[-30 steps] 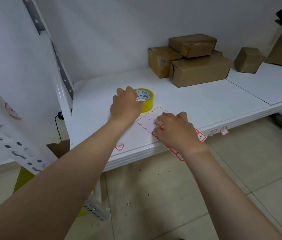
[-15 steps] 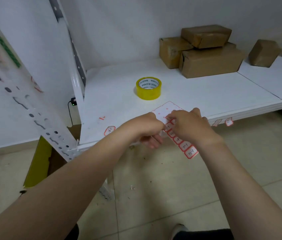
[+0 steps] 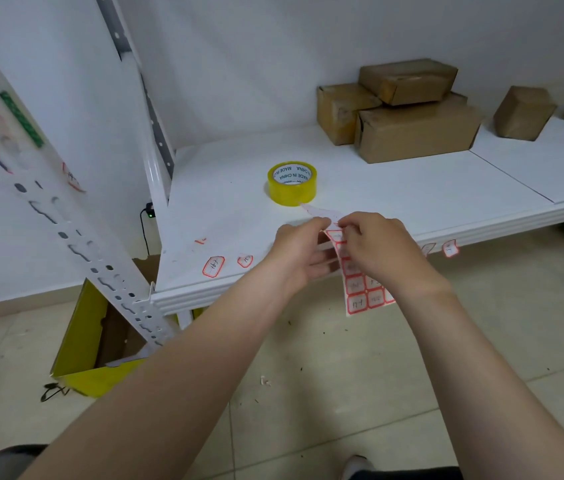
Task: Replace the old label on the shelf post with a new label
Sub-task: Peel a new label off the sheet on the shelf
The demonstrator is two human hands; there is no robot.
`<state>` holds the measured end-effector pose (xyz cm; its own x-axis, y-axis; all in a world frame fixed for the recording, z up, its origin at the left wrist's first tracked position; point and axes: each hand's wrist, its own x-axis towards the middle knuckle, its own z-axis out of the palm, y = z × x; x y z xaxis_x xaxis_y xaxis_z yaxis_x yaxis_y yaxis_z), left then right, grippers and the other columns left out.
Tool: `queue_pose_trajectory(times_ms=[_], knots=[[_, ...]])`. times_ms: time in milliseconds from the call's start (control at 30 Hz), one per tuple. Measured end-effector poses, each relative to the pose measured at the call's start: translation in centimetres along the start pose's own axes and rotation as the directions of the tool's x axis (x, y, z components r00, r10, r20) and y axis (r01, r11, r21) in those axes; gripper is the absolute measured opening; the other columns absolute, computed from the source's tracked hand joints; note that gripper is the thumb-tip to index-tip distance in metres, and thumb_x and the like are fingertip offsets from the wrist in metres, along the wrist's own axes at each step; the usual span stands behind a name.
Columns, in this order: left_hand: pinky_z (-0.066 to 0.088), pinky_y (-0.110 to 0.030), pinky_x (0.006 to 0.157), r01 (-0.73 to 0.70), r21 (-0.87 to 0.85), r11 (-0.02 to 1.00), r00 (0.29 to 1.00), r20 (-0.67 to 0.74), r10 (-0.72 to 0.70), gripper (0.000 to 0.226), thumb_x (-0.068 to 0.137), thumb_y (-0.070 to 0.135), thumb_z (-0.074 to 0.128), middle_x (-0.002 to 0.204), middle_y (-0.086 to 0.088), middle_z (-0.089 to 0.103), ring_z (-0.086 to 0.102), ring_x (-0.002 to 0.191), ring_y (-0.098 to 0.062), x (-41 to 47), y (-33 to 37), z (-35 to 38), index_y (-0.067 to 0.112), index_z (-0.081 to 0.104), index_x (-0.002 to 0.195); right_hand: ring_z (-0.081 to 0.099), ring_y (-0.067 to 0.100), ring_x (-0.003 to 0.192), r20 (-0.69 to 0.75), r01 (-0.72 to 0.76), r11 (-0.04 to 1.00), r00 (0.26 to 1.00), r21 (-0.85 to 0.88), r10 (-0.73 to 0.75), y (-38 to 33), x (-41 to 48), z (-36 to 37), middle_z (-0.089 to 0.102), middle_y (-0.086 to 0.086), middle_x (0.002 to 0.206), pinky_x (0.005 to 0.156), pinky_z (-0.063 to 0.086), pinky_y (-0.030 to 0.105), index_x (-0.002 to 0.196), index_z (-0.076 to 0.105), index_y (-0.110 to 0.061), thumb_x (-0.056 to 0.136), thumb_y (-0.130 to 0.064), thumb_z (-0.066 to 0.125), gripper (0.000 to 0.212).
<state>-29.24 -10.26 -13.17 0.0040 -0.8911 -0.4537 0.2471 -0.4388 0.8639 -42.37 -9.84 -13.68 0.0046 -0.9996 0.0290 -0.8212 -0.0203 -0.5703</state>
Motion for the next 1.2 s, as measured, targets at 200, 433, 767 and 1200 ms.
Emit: queue_pose_trajectory(times_ms=[200,433,767,1200], knots=[[0.061,-0.037,0.07,-0.055,-0.009,0.998,0.998,0.043,0.055,0.011,0.1,0.009,0.057,0.082,-0.008,0.07,0.068,0.069,-0.023,0.1,1.7,1.3,0.01,0.065,0.107,0.061,0.033,0.125,-0.238,0.073,0.991,0.97,0.109,-0.046,-0.5,0.4,-0.7,0.073,-0.001,0.128,0.1,0.055,0.047,0.123,0.074,-0.028,0.102,-0.028,0.054,0.029],[0.061,-0.047,0.088,-0.34,0.069,0.938,0.938,0.091,0.334,0.021,0.1,0.016,0.06,0.109,-0.015,0.078,0.076,0.1,-0.032,-0.3,3.4,1.9,0.008,0.071,0.116,0.069,0.021,0.106,-0.536,0.195,0.941,0.844,0.275,-0.018,-2.0,-0.1,-2.2,0.072,-0.007,0.115,0.088,0.06,0.042,0.112,0.077,-0.029,0.1,-0.041,0.066,0.02],[0.06,-0.033,0.081,-0.478,0.194,0.857,0.878,0.143,0.457,0.027,0.104,0.031,0.057,0.104,-0.003,0.079,0.075,0.09,-0.018,-1.5,5.0,2.4,0.014,0.074,0.117,0.071,-0.001,0.077,-0.52,0.232,0.729,0.832,0.644,0.195,-3.2,-0.6,-3.3,0.077,-0.017,0.092,0.064,0.054,0.01,0.097,0.078,-0.029,0.098,-0.038,0.073,0.011],[0.036,-0.024,0.054,-0.424,0.284,0.86,0.901,0.043,0.431,0.025,0.099,0.034,0.063,0.085,0.001,0.075,0.057,0.07,-0.014,-0.1,5.7,2.6,0.015,0.076,0.108,0.078,0.015,0.084,-0.442,0.149,0.656,0.843,0.74,0.307,-2.8,0.3,-3.4,0.08,-0.01,0.089,0.081,0.069,0.046,0.088,0.077,-0.03,0.1,-0.035,0.07,0.015]])
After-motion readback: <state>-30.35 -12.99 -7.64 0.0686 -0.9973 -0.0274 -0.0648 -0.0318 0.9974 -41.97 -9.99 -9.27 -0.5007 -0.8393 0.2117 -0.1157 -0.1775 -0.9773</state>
